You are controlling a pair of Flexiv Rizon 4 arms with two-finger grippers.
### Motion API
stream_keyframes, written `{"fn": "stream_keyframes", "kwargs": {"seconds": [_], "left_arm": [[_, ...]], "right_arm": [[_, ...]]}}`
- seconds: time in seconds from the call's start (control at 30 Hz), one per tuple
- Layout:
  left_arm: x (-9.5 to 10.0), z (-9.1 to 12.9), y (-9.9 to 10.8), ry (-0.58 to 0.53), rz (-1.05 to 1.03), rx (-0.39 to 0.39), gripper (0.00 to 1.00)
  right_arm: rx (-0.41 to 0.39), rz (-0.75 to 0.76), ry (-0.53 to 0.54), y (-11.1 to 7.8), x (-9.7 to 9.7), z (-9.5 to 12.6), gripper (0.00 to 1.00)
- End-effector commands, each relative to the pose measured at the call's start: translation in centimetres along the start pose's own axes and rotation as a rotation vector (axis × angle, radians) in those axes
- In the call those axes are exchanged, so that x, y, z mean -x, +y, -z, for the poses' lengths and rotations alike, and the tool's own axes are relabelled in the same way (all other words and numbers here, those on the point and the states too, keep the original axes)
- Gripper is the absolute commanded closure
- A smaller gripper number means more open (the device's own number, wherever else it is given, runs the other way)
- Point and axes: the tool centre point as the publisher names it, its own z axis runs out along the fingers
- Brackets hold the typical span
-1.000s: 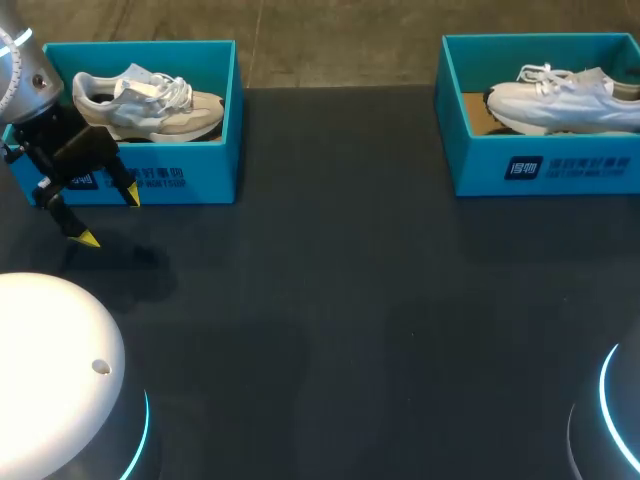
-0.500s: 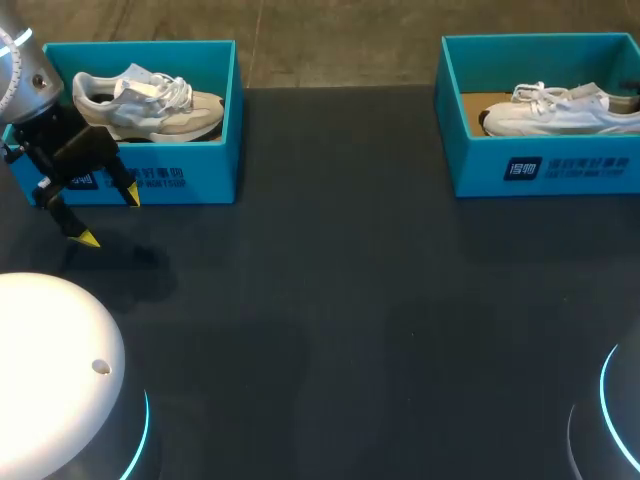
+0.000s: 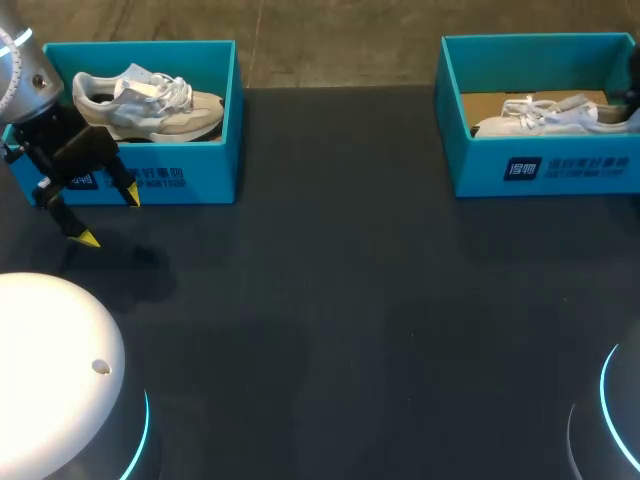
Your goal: Take the shoe out of the shoebox, open the shoe tongue, remove and reinsert the insole, then place the shoe into the shoebox
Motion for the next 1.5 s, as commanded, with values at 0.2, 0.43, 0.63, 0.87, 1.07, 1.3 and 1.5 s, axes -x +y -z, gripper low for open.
{"fn": "stream_keyframes", "kwargs": {"seconds": [0.2, 0.43, 0.63, 0.87, 1.07, 1.3, 1.5], "left_arm": [[0.0, 0.0, 0.0, 0.001, 0.001, 0.004, 0.0], [0.0, 0.0, 0.0, 0.001, 0.001, 0.004, 0.0], [0.0, 0.0, 0.0, 0.001, 0.001, 0.004, 0.0], [0.0, 0.0, 0.0, 0.001, 0.001, 0.004, 0.0], [0.0, 0.0, 0.0, 0.001, 0.001, 0.004, 0.0], [0.0, 0.0, 0.0, 0.001, 0.001, 0.004, 0.0], [0.0, 0.0, 0.0, 0.001, 0.001, 0.004, 0.0]], "right_arm": [[-0.014, 0.008, 0.003, -0.3, -0.6, -1.2, 1.0], [-0.044, -0.003, -0.017, -0.2, -1.1, -2.2, 1.0], [-0.059, 0.004, -0.023, -0.1, -1.4, -2.9, 1.0], [-0.074, 0.011, -0.021, -0.1, -1.8, -3.6, 1.0], [-0.062, 0.008, -0.023, 0.3, -1.8, -3.0, 1.0], [-0.036, 0.009, -0.017, 0.5, -1.7, -1.7, 1.0], [-0.019, 0.012, -0.02, 0.7, -1.7, -1.1, 1.0]]}}
